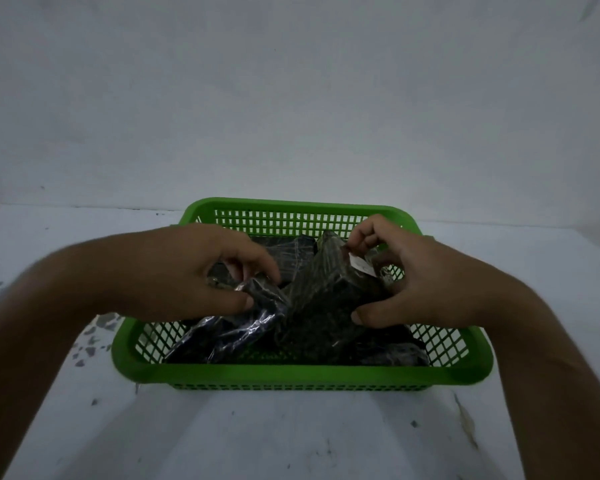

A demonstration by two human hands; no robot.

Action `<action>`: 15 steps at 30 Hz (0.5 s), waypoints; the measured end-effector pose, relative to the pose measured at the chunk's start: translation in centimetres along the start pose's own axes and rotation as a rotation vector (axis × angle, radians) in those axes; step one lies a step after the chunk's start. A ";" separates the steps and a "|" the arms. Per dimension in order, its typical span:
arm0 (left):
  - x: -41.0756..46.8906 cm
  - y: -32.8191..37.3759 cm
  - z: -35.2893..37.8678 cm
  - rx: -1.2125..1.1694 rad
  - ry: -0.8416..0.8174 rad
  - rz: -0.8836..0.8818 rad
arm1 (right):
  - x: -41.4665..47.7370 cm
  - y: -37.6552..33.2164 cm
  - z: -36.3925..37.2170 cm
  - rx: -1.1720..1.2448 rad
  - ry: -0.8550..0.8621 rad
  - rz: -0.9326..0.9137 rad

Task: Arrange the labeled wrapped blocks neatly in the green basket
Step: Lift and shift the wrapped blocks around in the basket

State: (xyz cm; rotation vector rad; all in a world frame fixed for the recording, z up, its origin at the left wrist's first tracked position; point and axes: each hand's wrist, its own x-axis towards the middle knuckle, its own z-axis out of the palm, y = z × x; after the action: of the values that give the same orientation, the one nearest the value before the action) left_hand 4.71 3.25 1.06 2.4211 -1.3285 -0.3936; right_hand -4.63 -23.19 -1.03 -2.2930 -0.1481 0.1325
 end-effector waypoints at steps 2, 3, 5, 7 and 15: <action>0.0 -0.1 0.0 -0.033 -0.023 -0.026 | 0.0 -0.1 -0.1 -0.015 0.013 -0.002; 0.0 -0.1 0.1 -0.043 -0.029 -0.034 | 0.0 -0.1 -0.3 -0.013 0.024 -0.004; 0.5 0.0 0.5 -0.059 -0.026 -0.036 | -0.4 0.0 -1.0 -0.003 0.055 0.001; 1.2 0.2 1.4 -0.061 -0.027 -0.035 | -0.9 0.2 -1.9 0.000 0.097 0.003; 3.0 0.0 3.1 0.118 -0.173 -0.070 | -2.0 0.7 -3.4 0.004 0.109 0.013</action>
State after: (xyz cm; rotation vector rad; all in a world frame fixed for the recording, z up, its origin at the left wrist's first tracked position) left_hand 5.00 0.16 -1.97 2.5866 -1.3760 -0.5693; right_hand -6.07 -26.48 0.77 -2.2911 -0.0769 0.0144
